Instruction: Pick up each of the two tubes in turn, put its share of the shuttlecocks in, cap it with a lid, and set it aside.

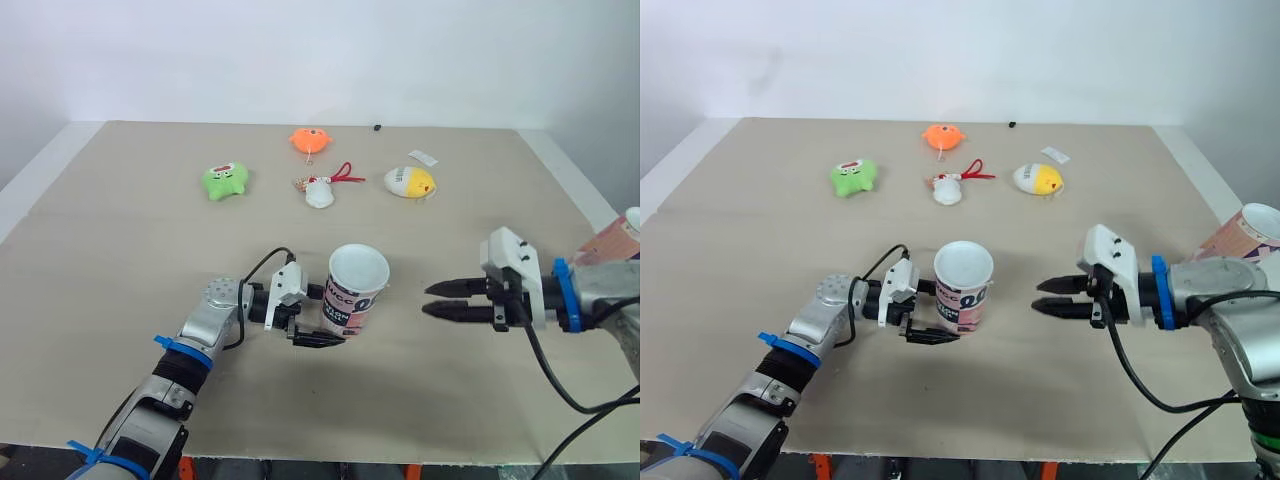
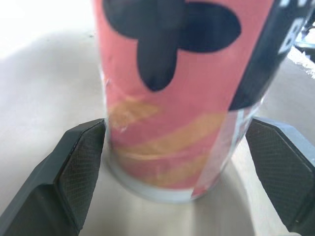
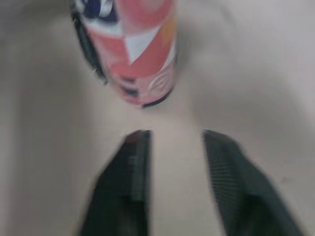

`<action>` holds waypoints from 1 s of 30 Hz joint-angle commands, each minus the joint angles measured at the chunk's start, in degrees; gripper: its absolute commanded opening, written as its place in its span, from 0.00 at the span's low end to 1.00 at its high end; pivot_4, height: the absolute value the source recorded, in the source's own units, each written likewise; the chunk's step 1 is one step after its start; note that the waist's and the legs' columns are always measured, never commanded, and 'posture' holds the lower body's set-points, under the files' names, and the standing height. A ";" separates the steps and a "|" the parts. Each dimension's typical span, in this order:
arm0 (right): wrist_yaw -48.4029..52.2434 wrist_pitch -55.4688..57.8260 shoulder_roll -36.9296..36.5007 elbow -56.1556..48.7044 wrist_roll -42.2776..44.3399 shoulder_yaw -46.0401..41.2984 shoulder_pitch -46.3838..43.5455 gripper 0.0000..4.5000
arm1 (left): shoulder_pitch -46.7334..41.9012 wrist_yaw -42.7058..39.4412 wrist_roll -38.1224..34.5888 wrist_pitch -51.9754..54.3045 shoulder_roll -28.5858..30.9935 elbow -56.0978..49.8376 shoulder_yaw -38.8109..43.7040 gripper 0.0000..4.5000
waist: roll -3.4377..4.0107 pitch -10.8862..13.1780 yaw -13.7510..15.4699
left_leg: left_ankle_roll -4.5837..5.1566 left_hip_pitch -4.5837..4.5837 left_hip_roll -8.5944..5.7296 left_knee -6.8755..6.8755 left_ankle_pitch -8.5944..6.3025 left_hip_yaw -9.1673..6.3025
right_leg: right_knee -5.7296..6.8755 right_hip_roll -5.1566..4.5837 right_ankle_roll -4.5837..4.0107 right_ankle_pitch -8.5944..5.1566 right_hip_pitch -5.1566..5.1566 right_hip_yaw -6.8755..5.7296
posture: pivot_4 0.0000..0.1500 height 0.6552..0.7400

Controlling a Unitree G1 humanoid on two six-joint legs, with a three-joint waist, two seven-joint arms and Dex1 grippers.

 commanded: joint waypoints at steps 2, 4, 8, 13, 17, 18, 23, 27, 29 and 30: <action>0.74 -1.75 -1.35 -1.33 0.55 -0.80 1.64 0.90 | 1.55 -2.02 -1.64 2.18 3.87 -4.43 1.73 1.00 | 0.01 0.00 -0.08 | 0.00 0.01 0.01 -0.01 0.00 0.03 | 0.00 0.01 0.00 -0.01 -0.01 0.03 | 1.00 1.00; 0.64 -1.90 -0.82 -1.40 0.66 -0.14 2.24 0.99 | 2.58 -1.78 -2.13 3.14 7.04 -5.86 3.75 1.00 | 0.00 0.00 -0.02 | 0.00 0.01 0.02 -0.01 0.00 -0.01 | 0.00 0.01 0.00 0.00 0.00 -0.01 | 1.00 1.00; -3.54 -1.20 3.73 -1.64 1.31 2.09 0.49 0.99 | 6.05 -2.32 -4.78 5.41 13.96 -10.24 8.70 1.00 | -0.03 0.02 -0.26 | 0.00 0.04 0.12 -0.02 0.00 -0.01 | 0.01 0.06 -0.09 0.01 -0.02 -0.04 | 1.00 1.00; -8.60 -0.93 11.16 -1.43 1.29 6.14 -1.63 0.99 | 10.42 -3.45 -12.66 11.35 19.35 -18.47 15.39 1.00 | -0.12 0.06 0.01 | -0.02 0.02 0.29 -0.02 0.01 -0.03 | 0.02 0.16 -0.18 0.05 -0.03 -0.10 | 1.00 1.00; -9.60 -3.61 14.88 -0.36 -2.15 13.82 -2.35 0.99 | 13.98 -2.13 -30.58 25.12 21.78 -30.43 25.00 1.00 | -0.37 0.15 -0.01 | -0.09 -0.02 0.55 -0.02 -0.03 -0.04 | 0.00 0.09 -0.21 -0.04 -0.07 -0.15 | 1.00 1.00; -9.41 -3.84 15.50 0.27 -2.35 14.75 -3.04 0.99 | 14.38 -1.90 -31.35 26.21 22.40 -31.64 25.49 1.00 | -0.36 0.16 0.00 | -0.10 -0.04 0.54 -0.02 -0.03 -0.07 | 0.00 0.09 -0.22 -0.06 -0.06 -0.19 | 1.00 1.00; -8.55 -6.03 18.60 4.19 -4.05 18.60 -6.86 0.99 | 16.14 -2.47 -32.16 27.74 24.26 -34.17 25.84 1.00 | -0.33 0.15 -0.03 | -0.10 0.09 0.30 0.00 -0.02 0.09 | 0.01 0.07 -0.23 -0.03 0.01 -0.14 | 1.00 1.00; -8.21 -8.19 21.72 8.05 -6.02 21.98 -10.66 0.99 | 18.00 -4.57 -31.53 26.20 24.85 -34.32 26.20 1.00 | -0.35 0.15 -0.03 | -0.11 0.13 0.41 0.00 0.00 0.15 | 0.01 0.19 -0.53 -0.04 0.00 -0.14 | 1.00 1.00; -8.21 -8.87 23.20 9.52 -6.58 22.93 -12.10 0.99 | 18.86 -5.72 -30.90 25.08 25.22 -34.03 26.36 1.00 | -0.35 0.15 -0.06 | -0.11 0.15 0.47 0.00 0.00 0.16 | 0.01 0.25 -0.56 -0.03 0.00 -0.13 | 1.00 1.00; -8.19 -9.07 23.67 10.08 -6.78 23.20 -12.56 0.99 | 19.09 -6.08 -30.69 24.68 25.35 -33.86 26.39 1.00 | -0.35 0.15 -0.05 | -0.11 0.16 0.62 0.00 -0.01 0.23 | 0.01 0.34 -0.67 -0.01 -0.04 -0.13 | 1.00 1.00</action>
